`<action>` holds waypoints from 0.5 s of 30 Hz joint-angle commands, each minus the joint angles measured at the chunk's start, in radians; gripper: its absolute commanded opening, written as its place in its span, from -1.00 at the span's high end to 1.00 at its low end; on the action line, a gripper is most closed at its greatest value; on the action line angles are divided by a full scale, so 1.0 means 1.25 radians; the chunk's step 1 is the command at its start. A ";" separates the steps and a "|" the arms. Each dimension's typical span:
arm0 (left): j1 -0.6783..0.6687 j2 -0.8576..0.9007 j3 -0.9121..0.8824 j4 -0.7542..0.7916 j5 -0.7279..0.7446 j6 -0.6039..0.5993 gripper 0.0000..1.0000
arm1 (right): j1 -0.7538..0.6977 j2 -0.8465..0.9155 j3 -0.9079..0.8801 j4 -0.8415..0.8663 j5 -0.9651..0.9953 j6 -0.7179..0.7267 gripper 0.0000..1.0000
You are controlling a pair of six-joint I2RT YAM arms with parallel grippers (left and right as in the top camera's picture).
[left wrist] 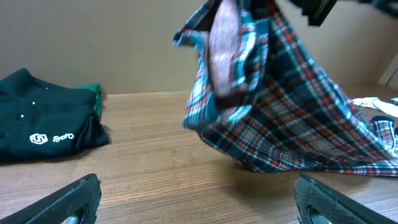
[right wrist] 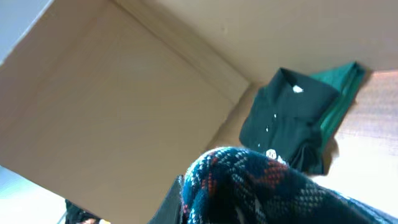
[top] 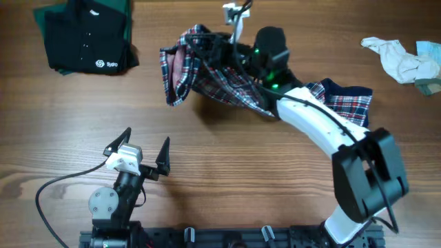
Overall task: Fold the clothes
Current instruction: 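Lift the plaid shirt with the right gripper and drag it leftward across table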
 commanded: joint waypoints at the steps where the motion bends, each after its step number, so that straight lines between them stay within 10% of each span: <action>1: 0.007 -0.006 -0.005 -0.001 -0.005 0.010 -1.00 | 0.037 0.016 0.016 0.020 0.040 -0.020 0.91; 15: 0.007 -0.006 -0.005 -0.001 -0.005 0.010 -0.99 | 0.156 0.018 0.016 0.021 0.140 -0.059 0.82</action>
